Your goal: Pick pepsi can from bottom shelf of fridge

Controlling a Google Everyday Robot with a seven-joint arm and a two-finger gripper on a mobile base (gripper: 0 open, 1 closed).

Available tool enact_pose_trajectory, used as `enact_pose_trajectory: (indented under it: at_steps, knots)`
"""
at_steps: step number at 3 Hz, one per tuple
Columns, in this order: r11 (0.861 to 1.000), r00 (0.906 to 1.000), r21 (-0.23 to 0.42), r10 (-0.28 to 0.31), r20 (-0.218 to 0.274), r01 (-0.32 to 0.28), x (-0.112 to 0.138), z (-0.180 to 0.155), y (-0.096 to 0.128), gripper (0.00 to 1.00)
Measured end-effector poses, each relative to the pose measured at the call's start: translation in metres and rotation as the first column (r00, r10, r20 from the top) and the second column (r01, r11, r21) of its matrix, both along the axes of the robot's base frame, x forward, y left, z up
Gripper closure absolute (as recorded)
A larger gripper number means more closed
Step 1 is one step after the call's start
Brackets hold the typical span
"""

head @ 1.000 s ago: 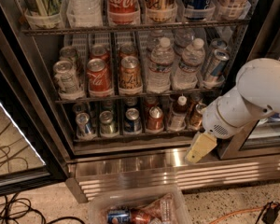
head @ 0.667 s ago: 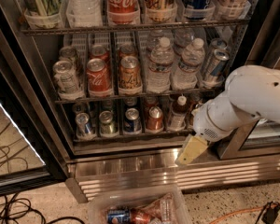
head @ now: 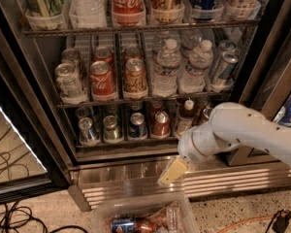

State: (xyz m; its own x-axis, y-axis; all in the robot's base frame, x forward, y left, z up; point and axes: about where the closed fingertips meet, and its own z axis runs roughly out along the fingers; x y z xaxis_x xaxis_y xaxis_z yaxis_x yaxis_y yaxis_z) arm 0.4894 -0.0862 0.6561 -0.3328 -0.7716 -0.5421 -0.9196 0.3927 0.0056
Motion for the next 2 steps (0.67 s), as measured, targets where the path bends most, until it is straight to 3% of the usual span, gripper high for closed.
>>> enact_pose_trajectory:
  at_steps: [1, 2]
  knots:
    - [0.996, 0.9995, 0.081, -0.030, -0.006, 0.031, -0.009, -0.029, 0.027, 0.00]
    - [0.989, 0.9973, 0.135, -0.071, 0.021, 0.068, -0.019, -0.052, 0.061, 0.00]
